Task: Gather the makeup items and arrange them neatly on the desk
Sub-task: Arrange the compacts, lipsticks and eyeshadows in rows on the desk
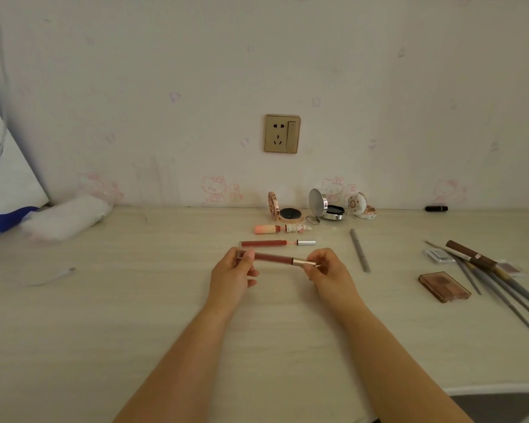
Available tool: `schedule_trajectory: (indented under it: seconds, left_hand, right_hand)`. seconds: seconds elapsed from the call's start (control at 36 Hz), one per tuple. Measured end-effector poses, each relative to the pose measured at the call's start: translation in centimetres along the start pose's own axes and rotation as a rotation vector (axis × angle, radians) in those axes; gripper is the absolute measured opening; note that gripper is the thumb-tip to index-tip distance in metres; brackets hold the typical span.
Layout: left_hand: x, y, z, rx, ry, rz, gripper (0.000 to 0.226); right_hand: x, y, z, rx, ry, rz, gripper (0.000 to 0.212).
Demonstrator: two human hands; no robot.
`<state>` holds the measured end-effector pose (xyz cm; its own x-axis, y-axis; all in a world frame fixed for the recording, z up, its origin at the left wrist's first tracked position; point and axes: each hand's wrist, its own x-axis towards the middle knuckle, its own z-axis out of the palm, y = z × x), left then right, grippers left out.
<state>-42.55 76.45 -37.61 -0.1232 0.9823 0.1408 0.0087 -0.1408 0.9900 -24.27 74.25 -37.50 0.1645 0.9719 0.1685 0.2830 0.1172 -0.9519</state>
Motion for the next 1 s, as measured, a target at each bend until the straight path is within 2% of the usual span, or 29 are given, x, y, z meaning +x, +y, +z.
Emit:
schedule_trajectory:
  seconds: [0.14,0.22,0.36,0.44,0.56,0.64,0.72,0.78,0.86,1.0]
  left_hand:
    - [-0.1,0.1,-0.1,-0.015,-0.003,-0.002,0.021]
    - [-0.1,0.2,-0.1,-0.016,-0.001,-0.004,0.021]
    - [-0.2,0.2,0.1,0.008,-0.007,0.013,0.020]
    - [-0.2,0.1,0.1,0.003,-0.030,0.018,0.019]
    - [0.3,0.0,0.0,0.055,-0.065,0.014,0.017]
    - [1.2,0.0,-0.6,0.087,-0.132,-0.018,0.014]
    - [2.3,-0.2,-1.2,0.171,-0.226,0.000,0.006]
    - [2.9,-0.4,-1.5,0.252,-0.272,0.046,0.006]
    - [3.8,-0.8,-1.8,0.439,-0.233,0.149,0.007]
    - [4.9,-1.2,-1.7,0.492,-0.186,0.224,0.011]
  right_hand:
    - [-0.1,-0.1,0.4,-0.018,0.008,-0.026,0.006]
    - [-0.1,0.1,0.5,-0.057,0.015,-0.058,0.026]
    - [0.2,0.3,0.2,-0.047,0.020,-0.054,0.019]
    - [0.6,0.1,0.1,-0.036,-0.039,-0.046,0.014]
    - [1.3,-0.1,-0.3,-0.250,-0.133,-0.091,0.023]
    - [1.9,0.1,-1.1,-0.403,-0.187,-0.125,0.015]
    - [2.6,0.5,-1.9,-0.528,-0.177,-0.165,0.008]
    - [3.0,0.8,-2.1,-0.603,-0.148,-0.204,0.014]
    - [3.7,1.1,-1.8,-0.700,-0.128,-0.285,0.021]
    - [5.3,1.7,-1.3,-0.798,-0.064,-0.342,0.021]
